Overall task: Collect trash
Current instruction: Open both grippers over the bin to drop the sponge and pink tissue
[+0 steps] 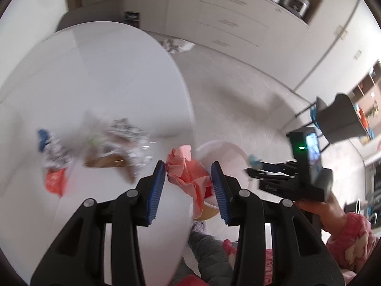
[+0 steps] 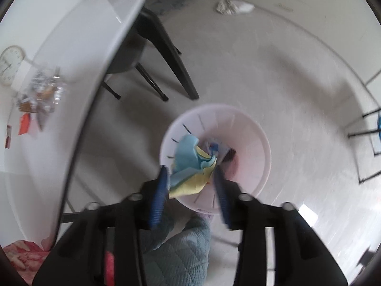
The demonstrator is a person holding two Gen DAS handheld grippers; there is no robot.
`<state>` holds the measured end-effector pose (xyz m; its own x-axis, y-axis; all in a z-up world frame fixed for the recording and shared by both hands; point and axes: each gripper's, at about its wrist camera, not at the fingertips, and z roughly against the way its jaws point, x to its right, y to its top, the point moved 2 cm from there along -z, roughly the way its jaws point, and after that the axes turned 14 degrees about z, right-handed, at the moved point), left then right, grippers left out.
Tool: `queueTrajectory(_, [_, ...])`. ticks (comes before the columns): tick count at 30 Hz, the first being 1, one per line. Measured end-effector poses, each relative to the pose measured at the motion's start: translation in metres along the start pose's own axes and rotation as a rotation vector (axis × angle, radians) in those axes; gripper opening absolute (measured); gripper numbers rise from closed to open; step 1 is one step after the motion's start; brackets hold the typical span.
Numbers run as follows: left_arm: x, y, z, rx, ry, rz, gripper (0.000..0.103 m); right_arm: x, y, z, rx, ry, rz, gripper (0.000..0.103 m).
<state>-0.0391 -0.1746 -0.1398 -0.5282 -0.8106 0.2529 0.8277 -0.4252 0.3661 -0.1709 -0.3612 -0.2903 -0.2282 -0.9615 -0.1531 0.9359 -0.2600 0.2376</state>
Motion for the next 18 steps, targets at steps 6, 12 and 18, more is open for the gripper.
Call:
queueTrajectory(6, [0.052, 0.006, -0.037, -0.061, 0.003, -0.082, 0.039, 0.028, -0.001, 0.014, 0.047, -0.044, -0.070, 0.079])
queueTrajectory(12, [0.090, 0.009, -0.086, -0.148, -0.017, -0.131, 0.040, 0.067, -0.014, 0.058, 0.116, -0.060, -0.155, 0.086])
queueTrajectory(18, [0.111, 0.002, -0.140, -0.274, -0.037, -0.114, 0.068, 0.084, -0.024, 0.090, 0.167, -0.070, -0.189, 0.088])
